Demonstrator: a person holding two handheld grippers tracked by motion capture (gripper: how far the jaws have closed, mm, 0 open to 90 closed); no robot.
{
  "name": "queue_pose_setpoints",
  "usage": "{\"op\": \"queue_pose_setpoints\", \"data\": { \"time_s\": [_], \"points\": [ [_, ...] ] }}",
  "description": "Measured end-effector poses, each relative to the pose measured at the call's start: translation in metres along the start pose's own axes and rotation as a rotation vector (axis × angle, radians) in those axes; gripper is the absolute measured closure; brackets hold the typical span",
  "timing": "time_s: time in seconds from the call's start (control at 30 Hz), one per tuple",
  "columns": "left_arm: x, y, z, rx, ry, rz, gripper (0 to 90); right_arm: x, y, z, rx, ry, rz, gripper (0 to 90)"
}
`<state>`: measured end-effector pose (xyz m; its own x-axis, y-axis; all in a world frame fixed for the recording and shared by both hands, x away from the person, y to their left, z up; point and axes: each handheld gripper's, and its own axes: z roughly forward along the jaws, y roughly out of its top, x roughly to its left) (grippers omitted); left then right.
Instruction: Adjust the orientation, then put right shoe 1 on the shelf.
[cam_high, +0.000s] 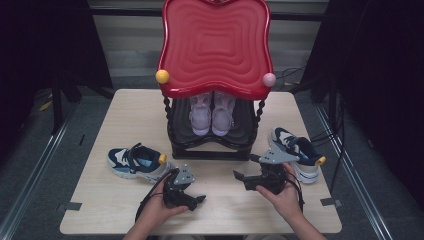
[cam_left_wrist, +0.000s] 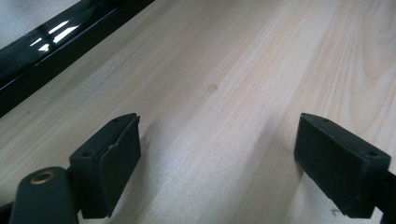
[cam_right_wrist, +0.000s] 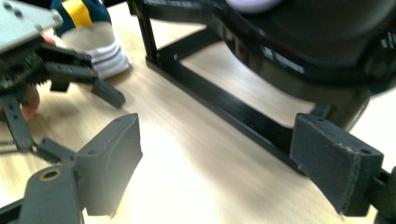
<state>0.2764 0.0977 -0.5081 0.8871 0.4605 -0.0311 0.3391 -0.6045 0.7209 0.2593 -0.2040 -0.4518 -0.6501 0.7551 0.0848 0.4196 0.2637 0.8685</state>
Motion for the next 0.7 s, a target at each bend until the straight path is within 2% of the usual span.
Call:
{"op": "queue_pose_setpoints", "data": {
  "time_s": [0.3, 0.7],
  "points": [
    [0.0, 0.0, 0.0, 0.0, 0.0, 0.0, 14.2, -0.011, -0.021, -0.013, 0.041, 0.006, -0.008, 14.3],
    [0.0, 0.0, 0.0, 0.0, 0.0, -0.001, 14.2, -0.014, -0.043, -0.025, 0.119, 0.039, -0.048, 14.2]
  ]
}}
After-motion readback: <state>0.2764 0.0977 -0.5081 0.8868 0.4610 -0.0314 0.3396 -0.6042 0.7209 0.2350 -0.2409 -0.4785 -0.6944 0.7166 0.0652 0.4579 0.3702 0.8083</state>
